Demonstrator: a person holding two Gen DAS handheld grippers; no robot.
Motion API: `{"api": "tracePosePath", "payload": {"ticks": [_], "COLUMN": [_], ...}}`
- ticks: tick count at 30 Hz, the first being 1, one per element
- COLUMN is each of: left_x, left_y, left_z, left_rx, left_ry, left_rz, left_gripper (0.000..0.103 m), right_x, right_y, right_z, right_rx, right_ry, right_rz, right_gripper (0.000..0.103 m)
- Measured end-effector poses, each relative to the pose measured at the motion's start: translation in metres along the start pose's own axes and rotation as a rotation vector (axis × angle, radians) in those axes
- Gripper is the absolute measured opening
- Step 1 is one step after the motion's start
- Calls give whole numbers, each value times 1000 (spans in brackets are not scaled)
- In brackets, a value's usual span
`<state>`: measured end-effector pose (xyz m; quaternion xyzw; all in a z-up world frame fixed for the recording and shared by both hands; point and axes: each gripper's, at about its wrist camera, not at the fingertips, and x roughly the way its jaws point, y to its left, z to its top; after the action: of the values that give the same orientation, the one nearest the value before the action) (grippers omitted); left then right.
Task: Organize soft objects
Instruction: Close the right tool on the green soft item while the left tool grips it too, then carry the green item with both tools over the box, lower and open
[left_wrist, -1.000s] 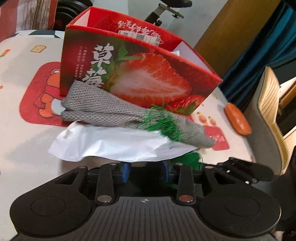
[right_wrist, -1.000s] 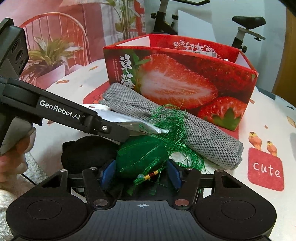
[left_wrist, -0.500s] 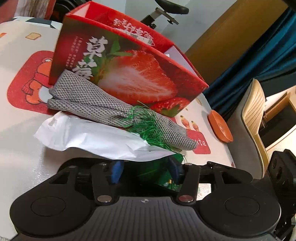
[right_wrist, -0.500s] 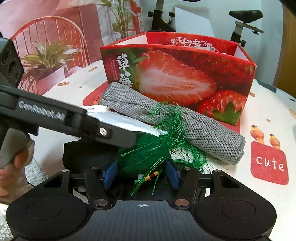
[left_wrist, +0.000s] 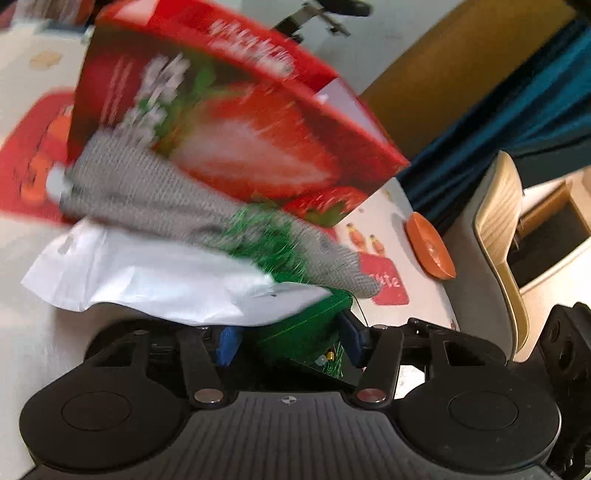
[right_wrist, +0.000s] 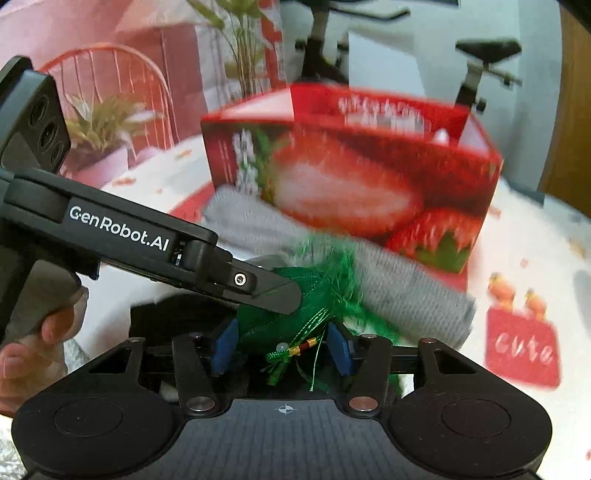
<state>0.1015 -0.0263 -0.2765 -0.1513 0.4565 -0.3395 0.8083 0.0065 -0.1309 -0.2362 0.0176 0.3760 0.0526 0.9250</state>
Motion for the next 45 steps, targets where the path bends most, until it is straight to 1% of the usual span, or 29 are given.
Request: {"api": "tracePosePath", "payload": {"ticks": [2, 7, 11, 17, 21, 27, 32, 36, 39, 45], "left_x": [-9, -33, -59, -94, -111, -125, -128, -116, -102, -70], "left_y": [-11, -35, -61, -92, -103, -105, -99, -87, -78, -61], "left_z": [9, 37, 61, 96, 115, 141, 159, 178, 192, 215], "left_rx": [38, 68, 117, 161, 191, 205, 213, 212, 202, 178], "left_ry": [-19, -86, -166, -272, -311, -361, -385, -370, -351, -307], "left_rz": [-2, -43, -70, -94, -92, -73, -54, -22, -4, 2], "left_gripper": [58, 56, 56, 56, 56, 56, 56, 56, 56, 56], "right_x": [-12, -45, -73, -100, -103, -91, -66, -39, -19, 16], "right_y": [0, -7, -11, -16, -15, -12, -19, -26, -37, -66], "right_z": [9, 44, 80, 130, 160, 194, 218, 232, 239, 246], "right_rx": [-25, -77, -135, -190, -241, -294, -303, -328, -320, -295], "right_ry": [-53, -146, -224, -289, -318, -341, -337, -301, -276, -235], "right_rz": [-14, -22, -23, 3, 5, 14, 40, 41, 46, 25], "right_gripper": [49, 49, 49, 48, 48, 46, 46, 46, 46, 45]}}
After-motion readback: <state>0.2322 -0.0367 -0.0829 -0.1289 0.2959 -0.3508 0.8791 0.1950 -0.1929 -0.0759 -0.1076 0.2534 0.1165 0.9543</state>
